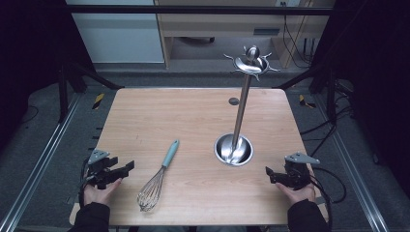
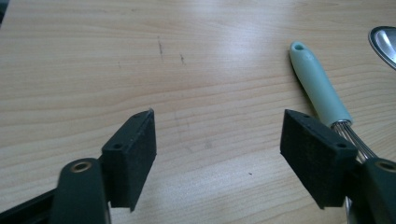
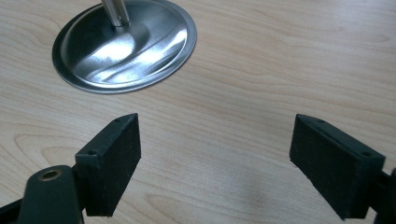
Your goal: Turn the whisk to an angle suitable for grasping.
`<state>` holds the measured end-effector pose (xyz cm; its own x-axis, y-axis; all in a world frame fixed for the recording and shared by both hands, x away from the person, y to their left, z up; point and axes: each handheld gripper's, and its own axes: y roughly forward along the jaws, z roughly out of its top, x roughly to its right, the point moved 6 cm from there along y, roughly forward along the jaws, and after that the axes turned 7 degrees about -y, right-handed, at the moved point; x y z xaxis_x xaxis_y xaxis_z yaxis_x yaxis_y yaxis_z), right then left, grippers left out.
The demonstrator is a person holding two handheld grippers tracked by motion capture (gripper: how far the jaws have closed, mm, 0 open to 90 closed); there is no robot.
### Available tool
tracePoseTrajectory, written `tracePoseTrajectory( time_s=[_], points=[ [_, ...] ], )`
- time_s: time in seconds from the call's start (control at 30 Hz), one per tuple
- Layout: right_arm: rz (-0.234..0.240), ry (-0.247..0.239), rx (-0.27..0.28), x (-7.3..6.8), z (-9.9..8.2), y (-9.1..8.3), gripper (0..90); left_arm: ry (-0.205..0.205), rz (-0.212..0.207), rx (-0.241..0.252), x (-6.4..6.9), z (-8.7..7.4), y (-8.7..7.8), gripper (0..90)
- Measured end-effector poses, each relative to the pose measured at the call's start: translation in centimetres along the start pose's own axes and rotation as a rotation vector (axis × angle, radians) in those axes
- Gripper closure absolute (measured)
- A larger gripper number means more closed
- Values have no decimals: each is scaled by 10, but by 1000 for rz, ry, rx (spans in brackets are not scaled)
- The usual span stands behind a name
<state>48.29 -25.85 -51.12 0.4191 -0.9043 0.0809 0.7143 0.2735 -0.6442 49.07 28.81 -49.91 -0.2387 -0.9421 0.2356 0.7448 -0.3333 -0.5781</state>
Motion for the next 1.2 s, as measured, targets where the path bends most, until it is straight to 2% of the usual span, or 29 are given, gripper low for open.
tracePoseTrajectory(
  time_s=[0.17,0.27,0.43,0.47,0.5,0.53,0.6,0.7,0.77,1.0,1.2],
  points=[
    [17,-2,-2,-2,-1,0,176,7,-4,-29,0,-1,1,335],
    [19,-10,-4,-3,-1,1,176,22,-6,-27,2,-2,2,362],
    [15,-13,-13,-5,-1,1,186,56,-47,-21,15,-1,2,411],
    [17,-18,-15,-5,-1,1,187,76,-47,-26,19,0,3,409],
    [17,-18,-15,-5,-1,1,187,76,-47,-26,19,0,3,402],
    [14,-19,-20,-6,-1,1,187,98,-54,-41,26,0,5,392],
    [11,-14,-24,-6,-1,1,188,103,-65,-63,32,2,6,375],
    [7,-25,-24,-5,-1,1,193,111,-73,-65,38,5,6,374],
    [5,-21,-18,-5,0,0,197,125,-96,-84,46,9,5,372],
    [3,-15,-18,-7,2,0,203,148,-92,-86,55,27,0,368],
    [1,-16,-11,-5,2,-1,202,162,-104,-85,63,38,-1,355]
  ],
)
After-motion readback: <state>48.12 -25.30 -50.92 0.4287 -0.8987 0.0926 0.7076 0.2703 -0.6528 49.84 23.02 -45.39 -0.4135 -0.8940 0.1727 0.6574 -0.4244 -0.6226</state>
